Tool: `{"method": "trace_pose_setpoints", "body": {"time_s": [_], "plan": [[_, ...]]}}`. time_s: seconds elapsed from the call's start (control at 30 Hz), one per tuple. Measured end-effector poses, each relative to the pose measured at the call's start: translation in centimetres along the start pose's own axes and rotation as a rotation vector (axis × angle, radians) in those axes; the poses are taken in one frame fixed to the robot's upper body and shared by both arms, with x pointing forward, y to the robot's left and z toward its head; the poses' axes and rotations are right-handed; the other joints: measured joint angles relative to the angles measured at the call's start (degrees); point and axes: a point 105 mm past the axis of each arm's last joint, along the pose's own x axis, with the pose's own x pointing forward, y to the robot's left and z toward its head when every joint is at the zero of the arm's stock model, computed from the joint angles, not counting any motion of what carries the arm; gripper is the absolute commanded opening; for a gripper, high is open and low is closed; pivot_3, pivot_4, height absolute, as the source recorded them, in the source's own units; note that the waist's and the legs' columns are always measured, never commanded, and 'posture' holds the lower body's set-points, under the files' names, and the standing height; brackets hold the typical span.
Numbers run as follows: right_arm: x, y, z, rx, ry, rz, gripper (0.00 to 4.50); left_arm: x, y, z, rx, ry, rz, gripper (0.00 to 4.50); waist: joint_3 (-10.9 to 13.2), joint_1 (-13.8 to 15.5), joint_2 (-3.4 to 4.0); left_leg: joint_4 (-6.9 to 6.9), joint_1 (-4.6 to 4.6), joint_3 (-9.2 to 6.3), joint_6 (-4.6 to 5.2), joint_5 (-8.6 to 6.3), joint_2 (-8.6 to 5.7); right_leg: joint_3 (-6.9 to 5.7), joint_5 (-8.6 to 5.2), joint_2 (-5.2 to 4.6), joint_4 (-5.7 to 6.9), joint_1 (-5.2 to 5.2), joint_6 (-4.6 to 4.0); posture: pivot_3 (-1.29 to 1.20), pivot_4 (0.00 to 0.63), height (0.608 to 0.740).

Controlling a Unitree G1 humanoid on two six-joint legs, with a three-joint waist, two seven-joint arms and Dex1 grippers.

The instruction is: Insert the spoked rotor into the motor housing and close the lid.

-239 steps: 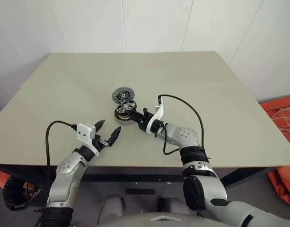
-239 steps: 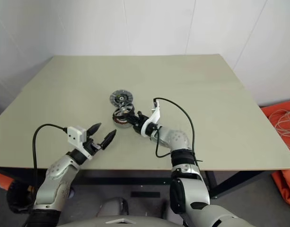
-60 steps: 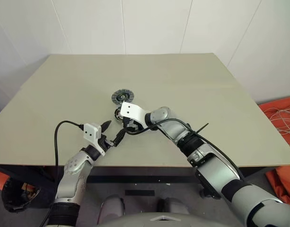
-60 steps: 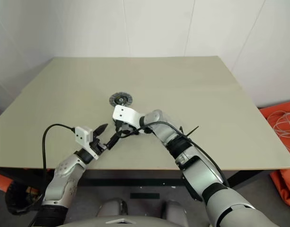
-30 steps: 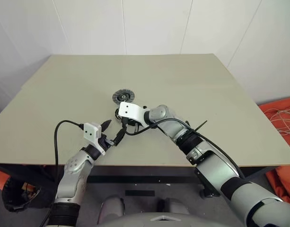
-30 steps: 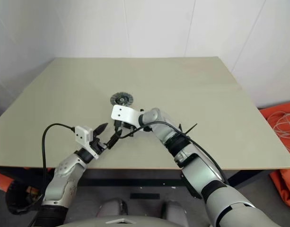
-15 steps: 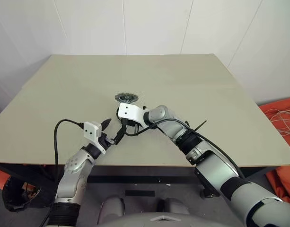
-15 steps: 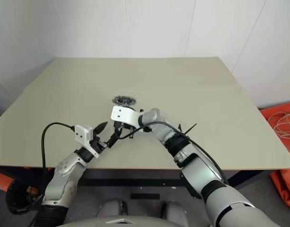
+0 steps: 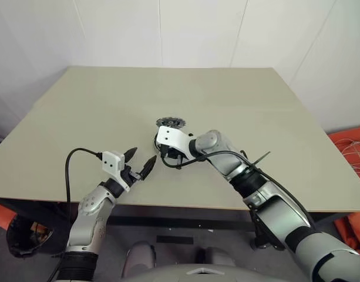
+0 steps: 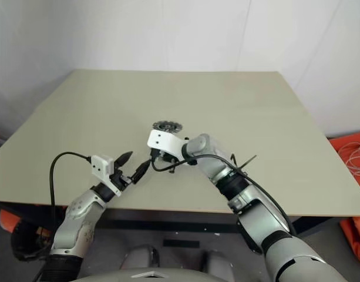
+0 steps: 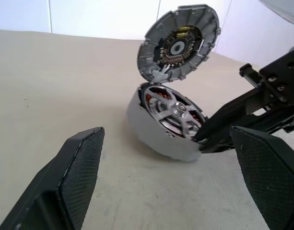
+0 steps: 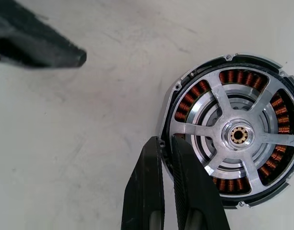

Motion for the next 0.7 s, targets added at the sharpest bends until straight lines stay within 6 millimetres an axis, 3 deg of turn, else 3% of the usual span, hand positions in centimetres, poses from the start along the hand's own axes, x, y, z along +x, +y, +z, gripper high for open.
{"method": "trace_pose_setpoints", "body": {"time_s": [0.47,0.6,0.7], "plan": [[-4.6,2.1,-2.2,0.109,0.092,0.078,0.01,0.1,-0.4,-1.0,-0.027,0.018,-0.007,4.5,0.0,0.0,0.0,0.0,0.04,0.0,0.0,0.0,0.02,0.01,-0.19,0.0,-0.01,0.01,0.34,0.0,0.0,0.74],[-4.8,2.8,-2.0,0.183,0.091,0.086,0.01,0.3,-0.9,-1.2,-0.035,0.021,-0.015,4.5,0.0,-0.1,0.0,0.0,0.06,0.0,0.0,0.0,0.04,0.01,-0.2,0.01,-0.01,0.0,0.34,0.0,0.0,0.74],[-3.6,3.1,-1.3,0.277,0.065,0.043,0.01,0.3,-1.2,-1.1,-0.033,0.017,-0.014,4.5,0.0,-0.2,0.0,0.0,0.05,0.0,-0.05,0.03,0.04,0.01,-0.2,0.02,0.0,-0.04,0.34,0.0,0.0,0.74]]}}
